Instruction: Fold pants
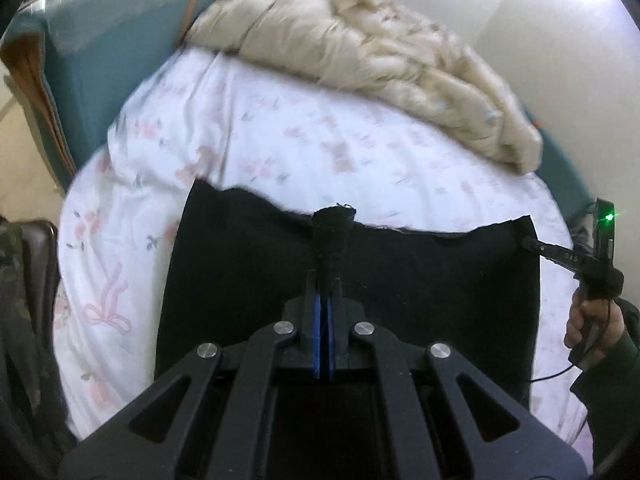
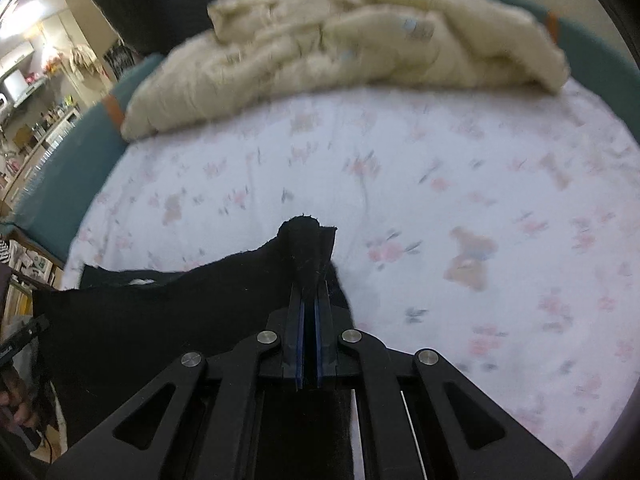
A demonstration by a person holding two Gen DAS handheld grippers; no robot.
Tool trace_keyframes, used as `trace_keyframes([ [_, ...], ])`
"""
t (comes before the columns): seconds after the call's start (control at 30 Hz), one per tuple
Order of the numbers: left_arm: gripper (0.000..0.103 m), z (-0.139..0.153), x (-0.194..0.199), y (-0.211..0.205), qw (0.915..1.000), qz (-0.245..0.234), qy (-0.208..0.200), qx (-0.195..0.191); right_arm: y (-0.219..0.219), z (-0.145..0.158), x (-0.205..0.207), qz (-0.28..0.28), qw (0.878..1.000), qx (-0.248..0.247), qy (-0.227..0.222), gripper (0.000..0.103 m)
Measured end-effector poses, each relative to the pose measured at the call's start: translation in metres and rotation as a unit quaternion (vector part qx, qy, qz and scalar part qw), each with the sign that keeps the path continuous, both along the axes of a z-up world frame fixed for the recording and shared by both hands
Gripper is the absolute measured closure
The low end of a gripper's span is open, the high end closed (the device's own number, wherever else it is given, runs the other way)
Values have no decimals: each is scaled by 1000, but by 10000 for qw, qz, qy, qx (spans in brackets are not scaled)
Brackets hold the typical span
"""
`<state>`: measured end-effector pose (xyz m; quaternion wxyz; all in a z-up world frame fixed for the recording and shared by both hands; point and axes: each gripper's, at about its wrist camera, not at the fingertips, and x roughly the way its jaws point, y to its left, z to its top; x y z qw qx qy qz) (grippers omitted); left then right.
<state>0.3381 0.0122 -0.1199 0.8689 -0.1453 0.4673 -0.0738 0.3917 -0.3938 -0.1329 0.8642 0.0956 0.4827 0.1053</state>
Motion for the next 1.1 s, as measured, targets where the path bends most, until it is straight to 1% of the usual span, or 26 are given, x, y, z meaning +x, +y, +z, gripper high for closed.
trace_keyframes([
  [0.07,103,-13,5,2,10000,-41,72,56,9,-21,13,63,9999,9,146,100],
  [0.13,102,-28,9,4,9998,-93,123,140,12,-35,21,80,9997,-4,249,100],
  [0.2,102,-38,12,5,9996,-116,183,159,8,-53,31,59,9986,123,518,100],
  [0.27,102,-47,15,11,9996,15,238,127,2,-64,36,-26,9978,95,656,99],
  [0.3,102,-47,15,13,9997,45,226,99,1,-65,38,-48,9976,84,686,97],
  [0.33,102,-46,15,15,9997,106,134,163,0,-67,39,-67,9974,27,716,94],
  [0.37,102,-43,15,16,9998,96,38,151,1,-66,39,-72,9975,-64,700,90],
  [0.43,102,-35,13,18,9996,188,-145,134,2,-59,37,-99,9978,-211,617,85],
  [0.47,102,-33,13,18,9995,201,-204,112,1,-57,36,-126,9977,-212,633,74],
  [0.5,98,-31,13,16,9995,188,-223,111,-3,-53,33,-191,9972,-202,690,62],
  [0.53,98,-31,13,14,9994,218,-180,196,-6,-48,28,-238,9971,-187,700,56],
  [0.57,98,-33,16,13,9992,273,-50,299,-9,-42,22,-267,9972,-197,663,49],
  [0.6,89,-35,18,12,9984,338,200,411,-13,-33,12,-294,9973,-269,617,48],
  [0.63,77,-35,18,14,9975,432,348,428,-16,-26,5,-309,9973,-311,586,48],
  [0.67,71,-30,12,19,9969,596,433,287,-21,-18,-6,-341,9974,-318,558,47],
  [0.73,49,-17,-3,25,9953,857,454,54,-35,0,-36,-441,9974,-168,547,46],
  [0.77,45,-11,-11,25,9953,869,417,-41,-40,6,-51,-463,9976,-32,512,42],
  [0.8,42,-4,-19,23,9956,860,362,-111,-47,12,-72,-488,9975,58,499,40],
  [0.9,42,17,-51,8,9971,687,315,-73,-61,19,-121,-662,9962,245,516,40],
  [0.97,42,26,-81,-8,9985,392,372,-128,-69,20,-154,-885,9934,385,621,40],
  [1.07,42,31,-125,-29,9985,66,515,-175,-74,20,-199,-1101,9894,641,701,40],
  [1.1,42,31,-139,-34,9982,31,563,-206,-75,20,-220,-1168,9876,754,735,40],
])
